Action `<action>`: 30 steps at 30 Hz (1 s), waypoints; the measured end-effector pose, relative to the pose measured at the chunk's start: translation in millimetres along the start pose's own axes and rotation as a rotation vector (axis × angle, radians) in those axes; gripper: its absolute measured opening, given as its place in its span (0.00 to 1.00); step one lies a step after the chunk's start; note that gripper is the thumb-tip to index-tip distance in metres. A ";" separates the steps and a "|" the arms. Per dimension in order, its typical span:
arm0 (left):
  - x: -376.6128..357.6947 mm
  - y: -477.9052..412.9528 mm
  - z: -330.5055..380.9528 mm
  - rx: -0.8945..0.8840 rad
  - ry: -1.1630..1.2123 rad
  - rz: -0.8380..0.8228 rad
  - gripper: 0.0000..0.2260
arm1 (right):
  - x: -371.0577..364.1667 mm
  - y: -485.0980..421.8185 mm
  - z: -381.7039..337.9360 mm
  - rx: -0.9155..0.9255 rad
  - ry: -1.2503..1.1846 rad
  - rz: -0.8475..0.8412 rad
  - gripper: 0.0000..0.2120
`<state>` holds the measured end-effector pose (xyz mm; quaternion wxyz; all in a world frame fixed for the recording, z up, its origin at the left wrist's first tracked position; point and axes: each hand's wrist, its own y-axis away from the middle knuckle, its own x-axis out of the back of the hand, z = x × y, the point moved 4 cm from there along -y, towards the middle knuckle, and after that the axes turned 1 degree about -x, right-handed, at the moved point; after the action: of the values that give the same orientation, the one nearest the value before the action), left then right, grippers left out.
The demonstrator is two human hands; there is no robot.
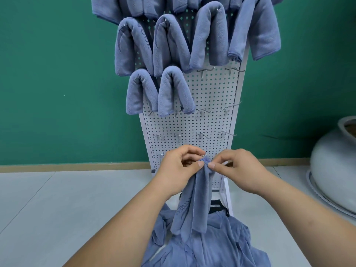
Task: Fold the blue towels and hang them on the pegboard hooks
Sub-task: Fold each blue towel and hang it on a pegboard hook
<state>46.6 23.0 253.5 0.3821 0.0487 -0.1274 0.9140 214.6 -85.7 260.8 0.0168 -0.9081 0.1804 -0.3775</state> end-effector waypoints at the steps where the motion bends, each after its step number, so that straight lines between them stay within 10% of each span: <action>1: 0.1 -0.1 0.7 -0.003 -0.006 -0.005 0.10 | 0.5 0.1 -2.0 0.022 0.000 0.031 0.05; 14: 3.6 -2.2 -0.4 -0.011 -0.063 0.015 0.11 | -1.0 -1.6 -5.6 0.043 0.049 0.128 0.07; 30: 12.9 -9.9 1.2 -0.082 -0.363 0.010 0.05 | -5.4 -0.8 9.4 0.010 0.103 -0.171 0.07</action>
<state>44.5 38.2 259.0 0.3501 0.1966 -0.2315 0.8861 217.9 -84.1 250.6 -0.0202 -0.8995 0.1012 -0.4246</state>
